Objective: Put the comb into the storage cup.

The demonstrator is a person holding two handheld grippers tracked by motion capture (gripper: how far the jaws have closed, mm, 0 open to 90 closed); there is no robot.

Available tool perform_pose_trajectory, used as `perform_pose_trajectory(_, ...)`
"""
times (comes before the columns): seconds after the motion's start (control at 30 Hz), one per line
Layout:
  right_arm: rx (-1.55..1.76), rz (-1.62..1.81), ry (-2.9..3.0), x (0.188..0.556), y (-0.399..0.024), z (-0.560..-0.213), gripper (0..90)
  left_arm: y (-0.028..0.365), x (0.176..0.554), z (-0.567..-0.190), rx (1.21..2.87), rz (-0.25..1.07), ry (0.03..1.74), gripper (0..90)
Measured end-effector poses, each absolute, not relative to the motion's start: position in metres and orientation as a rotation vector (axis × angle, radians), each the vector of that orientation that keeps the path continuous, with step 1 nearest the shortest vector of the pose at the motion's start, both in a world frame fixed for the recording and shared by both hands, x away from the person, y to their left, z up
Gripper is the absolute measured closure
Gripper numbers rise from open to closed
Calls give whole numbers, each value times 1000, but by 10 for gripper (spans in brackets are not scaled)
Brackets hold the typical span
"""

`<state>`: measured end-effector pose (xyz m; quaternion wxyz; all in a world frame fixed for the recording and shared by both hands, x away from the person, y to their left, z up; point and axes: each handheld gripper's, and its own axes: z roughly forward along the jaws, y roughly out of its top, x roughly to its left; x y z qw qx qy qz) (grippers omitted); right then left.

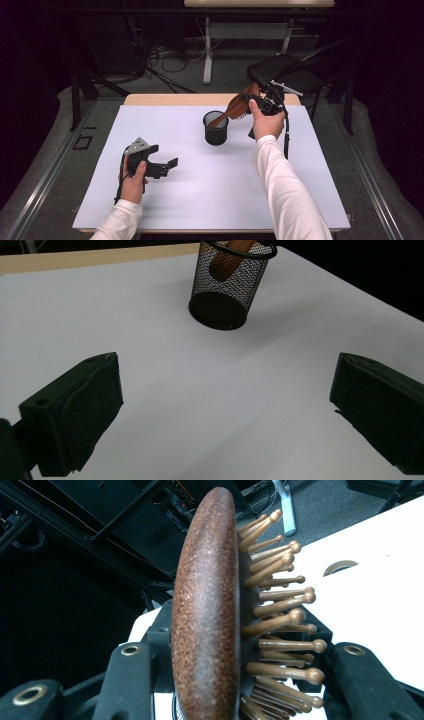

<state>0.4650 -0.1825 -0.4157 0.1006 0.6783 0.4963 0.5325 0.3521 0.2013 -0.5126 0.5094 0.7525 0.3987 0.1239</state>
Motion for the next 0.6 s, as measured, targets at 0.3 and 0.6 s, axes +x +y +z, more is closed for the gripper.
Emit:
perform_pose_trajectory(0.3,2008,1572,1474,466,-178,-421,491,201,352,-513,1811,298,962,9)
perform_pose_trajectory(0.6,2011,1556,1483,467,-178,-425,491,201,352,-513,1811,297,963,9)
